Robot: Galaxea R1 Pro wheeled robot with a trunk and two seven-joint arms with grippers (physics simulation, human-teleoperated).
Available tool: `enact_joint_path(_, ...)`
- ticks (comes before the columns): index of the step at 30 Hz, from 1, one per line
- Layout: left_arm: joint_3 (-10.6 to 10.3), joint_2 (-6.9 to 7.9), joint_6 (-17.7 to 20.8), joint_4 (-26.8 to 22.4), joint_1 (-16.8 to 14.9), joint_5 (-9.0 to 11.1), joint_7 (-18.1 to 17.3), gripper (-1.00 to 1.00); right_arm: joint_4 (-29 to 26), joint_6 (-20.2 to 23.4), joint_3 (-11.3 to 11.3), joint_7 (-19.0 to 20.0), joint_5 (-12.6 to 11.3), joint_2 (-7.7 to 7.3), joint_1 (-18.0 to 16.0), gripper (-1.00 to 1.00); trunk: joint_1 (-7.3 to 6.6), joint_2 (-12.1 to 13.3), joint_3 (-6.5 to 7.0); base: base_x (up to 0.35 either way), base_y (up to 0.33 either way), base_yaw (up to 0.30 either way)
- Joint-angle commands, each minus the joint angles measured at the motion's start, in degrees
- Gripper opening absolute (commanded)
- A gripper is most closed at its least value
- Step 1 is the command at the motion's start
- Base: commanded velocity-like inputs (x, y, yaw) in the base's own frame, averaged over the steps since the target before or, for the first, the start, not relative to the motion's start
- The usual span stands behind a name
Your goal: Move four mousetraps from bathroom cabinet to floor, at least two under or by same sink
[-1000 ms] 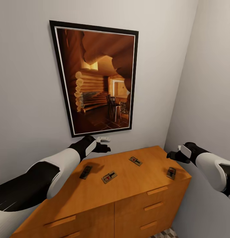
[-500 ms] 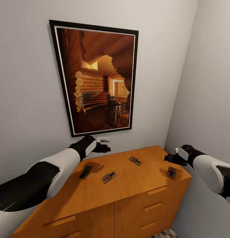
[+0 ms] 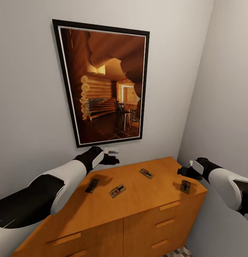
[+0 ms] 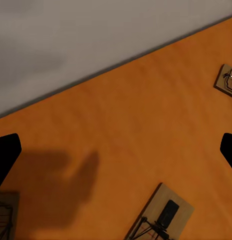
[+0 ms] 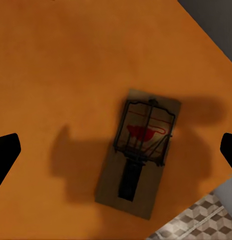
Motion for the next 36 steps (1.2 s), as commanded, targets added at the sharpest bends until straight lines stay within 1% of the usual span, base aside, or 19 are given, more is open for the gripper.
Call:
enact_joint_path(1, -0.44, 0.0, 0.16, 0.0, -0.07, 0.27, -0.08, 1.0, 0.11, 0.0, -0.12, -0.21, -0.59, -0.12, -0.09, 1.0, 0.02, -0.1, -0.11, 0.0, 0.0, 0.0)
enact_joint_path(8, -0.44, 0.0, 0.16, 0.0, -0.07, 0.22, -0.07, 1.0, 0.11, -0.02, -0.18, -0.1, -0.65, -0.68, -0.07, 1.0, 0.02, -0.1, -0.11, 0.0, 0.0, 0.0)
enact_joint_path(14, -0.44, 0.0, 0.16, 0.0, -0.07, 0.21, -0.07, 1.0, 0.11, -0.03, -0.26, 0.21, -0.66, -0.84, -0.06, 1.0, 0.02, -0.1, -0.11, 0.0, 0.0, 0.0)
enact_joint_path(21, -0.44, 0.0, 0.16, 0.0, -0.07, 0.22, -0.07, 1.0, 0.1, 0.02, -0.29, 2.19, -0.69, -1.01, -0.06, 1.0, 0.02, -0.1, -0.11, 0.0, 0.0, 0.0)
enact_joint_path(27, -0.44, 0.0, 0.16, -0.06, -0.07, 0.2, -0.02, 1.0, 0.1, 0.05, -0.29, 4.6, -0.74, -1.7, -0.06, 1.0, 0.02, -0.1, -0.11, 0.0, 0.0, 0.0)
enact_joint_path(36, -0.44, 0.0, 0.16, -0.08, -0.07, 0.2, 0.07, 1.0, 0.11, -0.01, -0.3, 5.68, -0.75, -2.12, -0.06, 1.0, 0.02, -0.1, -0.11, 0.0, 0.0, 0.0)
